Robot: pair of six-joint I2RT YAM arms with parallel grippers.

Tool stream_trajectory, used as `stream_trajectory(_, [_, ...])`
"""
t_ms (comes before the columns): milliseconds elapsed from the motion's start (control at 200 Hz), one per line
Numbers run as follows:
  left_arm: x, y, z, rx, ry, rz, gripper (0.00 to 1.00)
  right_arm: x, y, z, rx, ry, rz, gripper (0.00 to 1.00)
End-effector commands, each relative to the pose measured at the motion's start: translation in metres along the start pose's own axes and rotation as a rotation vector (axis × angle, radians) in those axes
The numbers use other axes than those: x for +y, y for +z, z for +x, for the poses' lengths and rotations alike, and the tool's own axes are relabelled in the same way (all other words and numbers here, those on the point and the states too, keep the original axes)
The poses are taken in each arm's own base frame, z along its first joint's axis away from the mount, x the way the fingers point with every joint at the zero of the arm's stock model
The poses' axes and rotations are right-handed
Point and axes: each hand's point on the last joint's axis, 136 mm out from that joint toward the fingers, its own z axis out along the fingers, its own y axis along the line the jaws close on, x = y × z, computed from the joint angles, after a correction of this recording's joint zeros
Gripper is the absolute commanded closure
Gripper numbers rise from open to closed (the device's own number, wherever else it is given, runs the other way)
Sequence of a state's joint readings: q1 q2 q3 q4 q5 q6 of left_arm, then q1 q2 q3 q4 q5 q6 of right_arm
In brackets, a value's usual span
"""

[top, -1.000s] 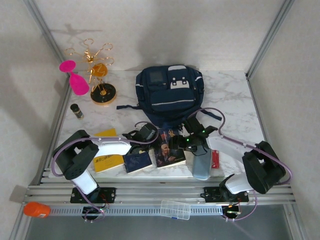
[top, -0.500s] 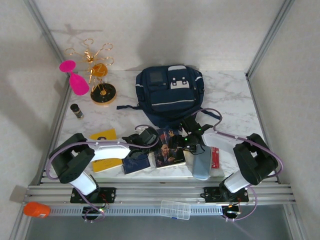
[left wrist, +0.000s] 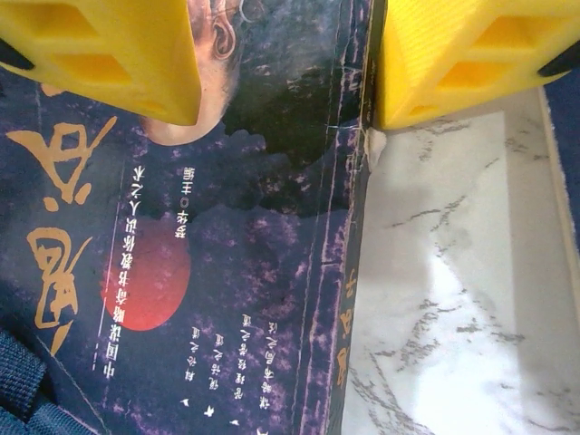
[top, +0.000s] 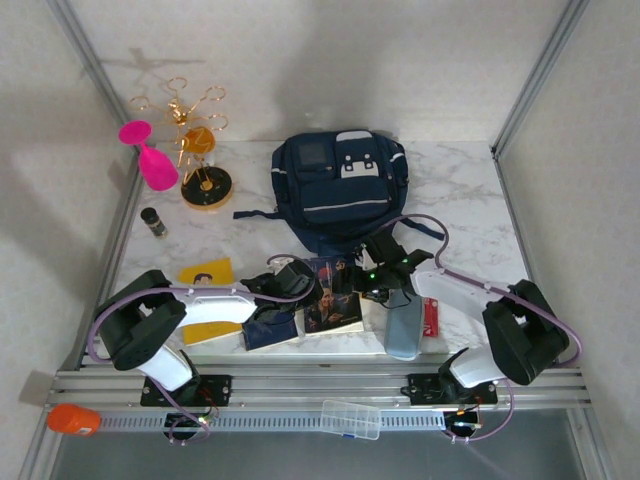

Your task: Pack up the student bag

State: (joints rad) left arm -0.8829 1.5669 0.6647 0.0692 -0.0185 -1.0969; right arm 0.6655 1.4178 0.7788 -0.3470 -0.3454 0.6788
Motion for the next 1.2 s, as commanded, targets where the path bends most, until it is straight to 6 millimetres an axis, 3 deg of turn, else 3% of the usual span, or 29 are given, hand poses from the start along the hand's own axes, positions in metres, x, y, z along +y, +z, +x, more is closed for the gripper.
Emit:
stream_trajectory(0, [0.014, -0.002, 0.011, 0.032, -0.004, -0.03, 0.47, 0.014, -0.004, 0.007, 0.015, 0.005, -0.077, 0.25])
stream_trajectory(215, [0.008, -0.001, 0.015, 0.046, 0.007, -0.015, 0.48, 0.007, -0.001, 0.014, 0.034, 0.043, -0.07, 0.35])
stream_trajectory(536, [0.005, 0.0, 0.02, 0.062, 0.007, -0.008, 0.48, -0.001, 0.002, 0.018, 0.022, 0.082, -0.067, 0.62])
stream_trajectory(696, [-0.005, -0.002, 0.026, 0.079, 0.01, 0.023, 0.48, 0.011, -0.003, 0.023, 0.008, 0.122, -0.172, 0.7])
stream_trajectory(861, [-0.008, -0.001, 0.031, 0.088, 0.017, 0.028, 0.48, 0.005, -0.011, 0.025, -0.014, 0.123, -0.143, 0.77])
stream_trajectory(1036, [-0.011, -0.002, 0.032, 0.089, 0.017, 0.03, 0.48, -0.001, -0.012, 0.028, -0.018, 0.127, -0.138, 0.93])
stream_trajectory(1196, [-0.018, -0.007, 0.028, 0.081, 0.019, 0.046, 0.48, 0.009, -0.026, 0.024, -0.059, 0.092, -0.184, 1.0])
